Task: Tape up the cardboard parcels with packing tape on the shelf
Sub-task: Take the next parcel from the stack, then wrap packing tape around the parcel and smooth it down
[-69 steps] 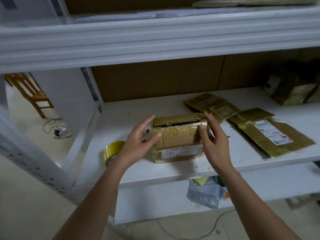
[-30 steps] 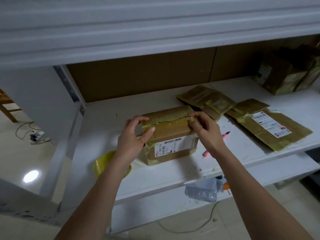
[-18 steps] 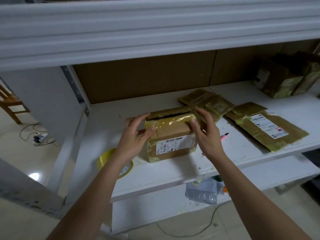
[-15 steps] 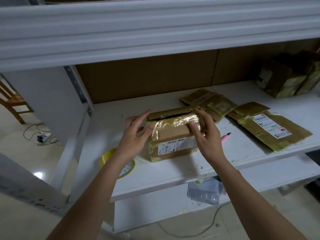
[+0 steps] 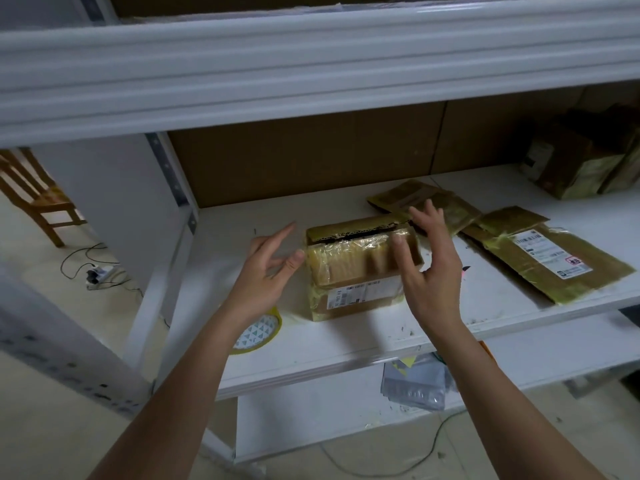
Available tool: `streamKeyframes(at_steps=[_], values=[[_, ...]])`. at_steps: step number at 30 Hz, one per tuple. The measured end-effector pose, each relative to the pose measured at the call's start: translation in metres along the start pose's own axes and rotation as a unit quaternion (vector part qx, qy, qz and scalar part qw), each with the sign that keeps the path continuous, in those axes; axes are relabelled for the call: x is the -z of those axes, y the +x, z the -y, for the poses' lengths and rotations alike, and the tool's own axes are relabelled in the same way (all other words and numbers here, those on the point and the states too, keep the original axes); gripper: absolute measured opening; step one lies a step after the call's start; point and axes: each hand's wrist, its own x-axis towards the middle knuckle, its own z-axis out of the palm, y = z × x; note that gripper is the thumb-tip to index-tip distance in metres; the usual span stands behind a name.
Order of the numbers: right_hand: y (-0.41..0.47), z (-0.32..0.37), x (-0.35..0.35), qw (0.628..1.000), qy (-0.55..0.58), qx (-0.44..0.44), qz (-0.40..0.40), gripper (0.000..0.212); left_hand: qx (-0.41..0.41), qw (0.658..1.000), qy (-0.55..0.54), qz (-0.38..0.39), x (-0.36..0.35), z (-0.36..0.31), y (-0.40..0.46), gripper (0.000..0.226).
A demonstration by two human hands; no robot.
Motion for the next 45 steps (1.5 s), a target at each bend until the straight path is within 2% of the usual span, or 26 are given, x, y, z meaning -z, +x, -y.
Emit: streamKeyframes(at_steps=[7,11,16,19,23,25,28,34,39,45], values=[[-0.018,0.036,-0.034,0.986,-0.02,0.167,0.002,0.029,0.041,0.997,0.013,-0.062,0.036,0.017,-0.023,0.054],[-0.046,0.045,-0.066,0.975,0.023,0.208,0.07,0.026,0.073,0.996,0.02,-0.055,0.051,0.033,-0.039,0.058],[-0.078,0.04,-0.097,0.963,0.017,0.156,0.217,0.043,0.114,0.993,0.01,-0.028,0.062,0.049,-0.058,0.079],[-0.087,0.035,-0.109,0.957,0.011,0.114,0.265,0.048,0.123,0.992,0.008,-0.035,0.063,0.056,-0.064,0.079],[-0.095,0.026,-0.118,0.957,-0.042,0.043,0.284,0.053,0.109,0.993,-0.018,-0.031,0.063,0.057,-0.069,0.061],[-0.102,0.017,-0.124,0.946,-0.069,-0.012,0.317,0.056,0.112,0.993,-0.024,-0.031,0.063,0.058,-0.072,0.054],[-0.108,0.003,-0.133,0.932,-0.089,-0.044,0.347,0.058,0.113,0.993,-0.026,-0.022,0.066,0.061,-0.073,0.049],[-0.101,-0.007,-0.134,0.931,-0.159,-0.053,0.323,0.052,0.13,0.989,-0.068,-0.023,0.072,0.061,-0.062,0.044],[-0.101,-0.01,-0.131,0.91,-0.253,-0.022,0.329,0.039,0.137,0.987,-0.081,-0.011,0.072,0.059,-0.058,0.042],[-0.091,-0.019,-0.131,0.915,-0.26,-0.014,0.308,0.018,0.139,0.986,-0.091,-0.007,0.071,0.055,-0.06,0.043]])
